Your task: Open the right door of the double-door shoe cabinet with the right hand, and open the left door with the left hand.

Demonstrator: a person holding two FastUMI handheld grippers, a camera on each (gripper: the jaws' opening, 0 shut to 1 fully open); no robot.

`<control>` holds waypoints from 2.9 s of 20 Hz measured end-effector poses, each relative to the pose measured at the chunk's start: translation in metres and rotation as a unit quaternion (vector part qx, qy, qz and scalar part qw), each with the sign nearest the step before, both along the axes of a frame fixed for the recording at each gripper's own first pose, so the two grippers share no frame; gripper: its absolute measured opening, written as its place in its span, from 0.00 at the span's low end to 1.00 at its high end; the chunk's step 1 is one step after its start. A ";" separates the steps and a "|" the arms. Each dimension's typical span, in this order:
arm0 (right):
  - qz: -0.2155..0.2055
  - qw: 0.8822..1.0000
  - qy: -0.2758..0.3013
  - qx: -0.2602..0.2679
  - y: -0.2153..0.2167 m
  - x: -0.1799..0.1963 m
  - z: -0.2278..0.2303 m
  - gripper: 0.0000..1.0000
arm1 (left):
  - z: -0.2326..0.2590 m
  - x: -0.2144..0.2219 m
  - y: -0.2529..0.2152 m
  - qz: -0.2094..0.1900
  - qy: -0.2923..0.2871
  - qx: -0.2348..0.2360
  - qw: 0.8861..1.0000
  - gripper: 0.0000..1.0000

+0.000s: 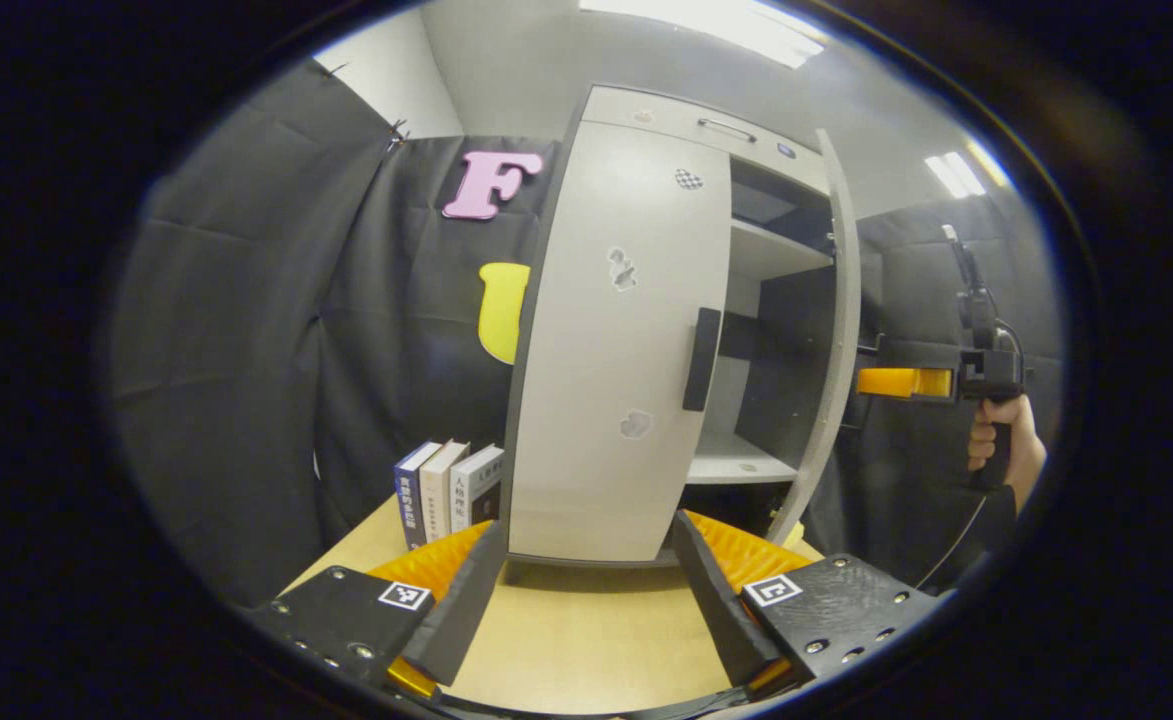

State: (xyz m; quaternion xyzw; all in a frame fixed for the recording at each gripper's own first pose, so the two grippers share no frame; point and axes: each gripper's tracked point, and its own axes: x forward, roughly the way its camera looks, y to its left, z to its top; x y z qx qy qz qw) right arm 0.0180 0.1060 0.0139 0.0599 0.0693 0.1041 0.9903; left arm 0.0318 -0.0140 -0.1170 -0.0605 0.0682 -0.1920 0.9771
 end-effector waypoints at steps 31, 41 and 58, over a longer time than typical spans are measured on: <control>0.051 0.998 0.004 0.039 -0.149 -0.032 -0.010 0.06 | 0.023 -0.124 -0.099 0.112 0.034 -0.029 0.993 0.97; -0.049 0.998 -0.002 0.049 -0.153 -0.034 -0.012 0.06 | 0.016 -0.090 -0.076 0.051 0.013 0.044 0.998 0.99; -0.272 0.961 0.039 0.033 -0.186 -0.149 -0.023 0.02 | 0.029 0.024 -0.037 -0.095 -0.028 0.009 0.995 0.99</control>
